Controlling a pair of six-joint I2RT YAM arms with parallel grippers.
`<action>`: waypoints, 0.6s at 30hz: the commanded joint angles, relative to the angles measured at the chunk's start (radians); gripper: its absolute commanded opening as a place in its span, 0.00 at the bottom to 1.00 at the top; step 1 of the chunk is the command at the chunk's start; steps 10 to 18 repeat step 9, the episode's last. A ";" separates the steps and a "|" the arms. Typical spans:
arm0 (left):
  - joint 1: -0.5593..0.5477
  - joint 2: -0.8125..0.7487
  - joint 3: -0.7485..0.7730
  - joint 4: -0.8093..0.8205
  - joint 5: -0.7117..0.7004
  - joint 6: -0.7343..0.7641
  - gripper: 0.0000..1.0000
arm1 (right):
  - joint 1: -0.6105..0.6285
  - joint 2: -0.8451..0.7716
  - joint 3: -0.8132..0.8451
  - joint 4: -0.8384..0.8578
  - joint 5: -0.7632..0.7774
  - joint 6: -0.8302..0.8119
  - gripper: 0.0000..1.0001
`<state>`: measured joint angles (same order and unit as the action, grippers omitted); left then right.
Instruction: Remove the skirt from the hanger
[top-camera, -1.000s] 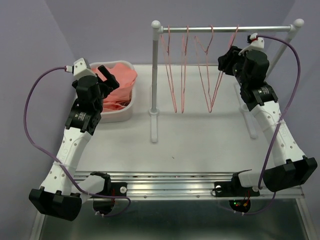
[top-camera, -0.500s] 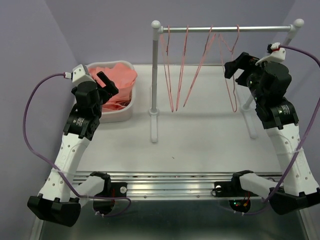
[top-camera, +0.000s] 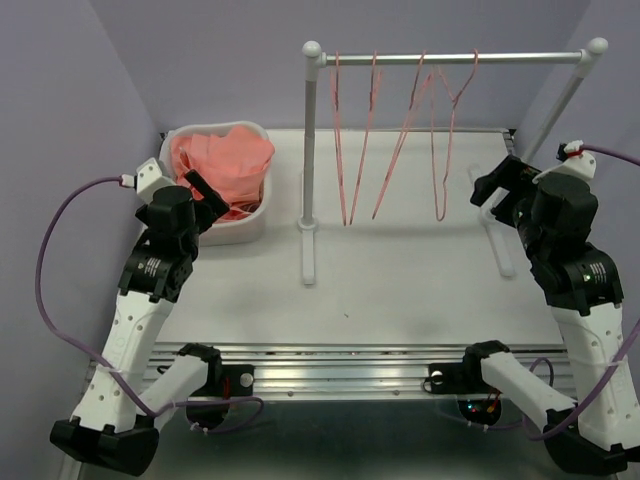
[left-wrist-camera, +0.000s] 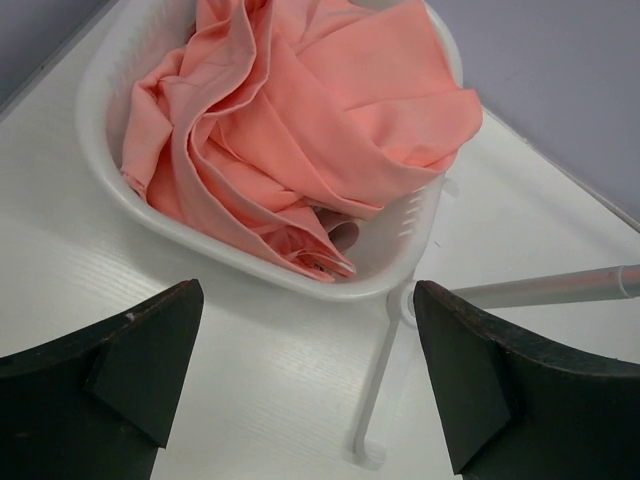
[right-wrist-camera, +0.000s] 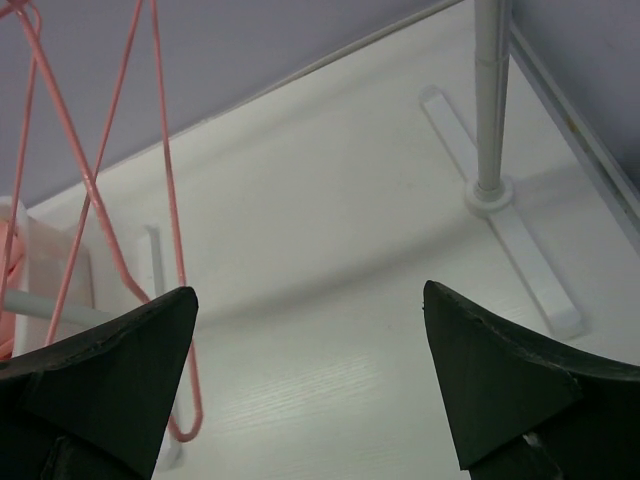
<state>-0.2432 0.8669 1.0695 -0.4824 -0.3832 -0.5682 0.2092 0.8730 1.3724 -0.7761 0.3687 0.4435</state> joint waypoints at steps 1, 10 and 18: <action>-0.007 -0.042 -0.016 -0.035 -0.040 -0.024 0.99 | -0.005 -0.029 -0.032 -0.029 0.024 -0.005 1.00; -0.007 -0.051 -0.003 -0.073 -0.072 -0.033 0.99 | -0.005 -0.051 -0.045 -0.025 0.049 -0.005 1.00; -0.007 -0.051 -0.003 -0.073 -0.072 -0.033 0.99 | -0.005 -0.051 -0.045 -0.025 0.049 -0.005 1.00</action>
